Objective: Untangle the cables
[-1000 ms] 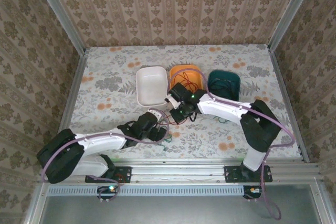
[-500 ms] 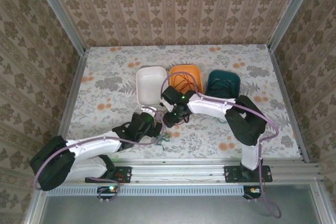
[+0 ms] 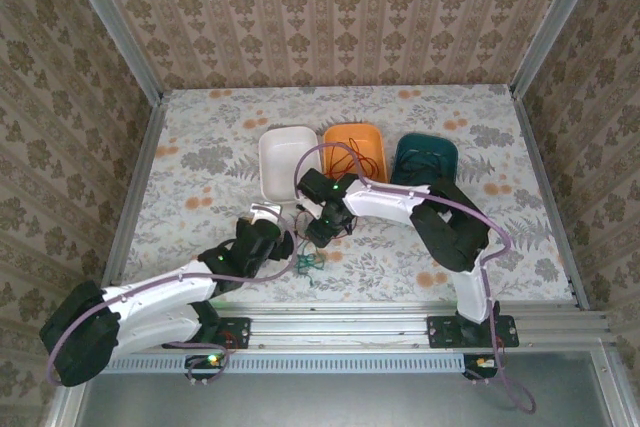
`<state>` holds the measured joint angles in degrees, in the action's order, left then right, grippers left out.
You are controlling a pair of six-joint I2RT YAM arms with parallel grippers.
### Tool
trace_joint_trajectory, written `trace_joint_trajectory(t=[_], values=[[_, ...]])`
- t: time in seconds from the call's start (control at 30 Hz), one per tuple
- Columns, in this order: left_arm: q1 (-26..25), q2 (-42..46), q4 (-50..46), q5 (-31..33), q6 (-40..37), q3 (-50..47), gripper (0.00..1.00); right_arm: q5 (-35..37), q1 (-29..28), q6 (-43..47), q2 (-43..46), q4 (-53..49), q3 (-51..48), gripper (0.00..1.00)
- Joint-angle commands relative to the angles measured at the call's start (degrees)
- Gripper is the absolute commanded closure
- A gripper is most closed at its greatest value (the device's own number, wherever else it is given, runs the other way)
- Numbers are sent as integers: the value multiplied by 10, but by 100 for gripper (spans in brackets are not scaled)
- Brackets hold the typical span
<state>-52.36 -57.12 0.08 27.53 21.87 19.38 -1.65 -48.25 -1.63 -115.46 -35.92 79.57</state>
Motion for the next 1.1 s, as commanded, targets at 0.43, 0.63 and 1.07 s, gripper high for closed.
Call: trace_joint_trajectory(t=[0.43, 0.63, 1.07], values=[[-6, -59, 5, -32, -22, 19, 10, -6, 0, -23, 23, -7, -39, 42], [-45, -122, 12, -55, -68, 49, 10, 25, 6, -72, 117, 17, -89, 41], [-83, -235, 22, -57, -85, 87, 14, 77, 54, -198, 156, 27, -159, 41]])
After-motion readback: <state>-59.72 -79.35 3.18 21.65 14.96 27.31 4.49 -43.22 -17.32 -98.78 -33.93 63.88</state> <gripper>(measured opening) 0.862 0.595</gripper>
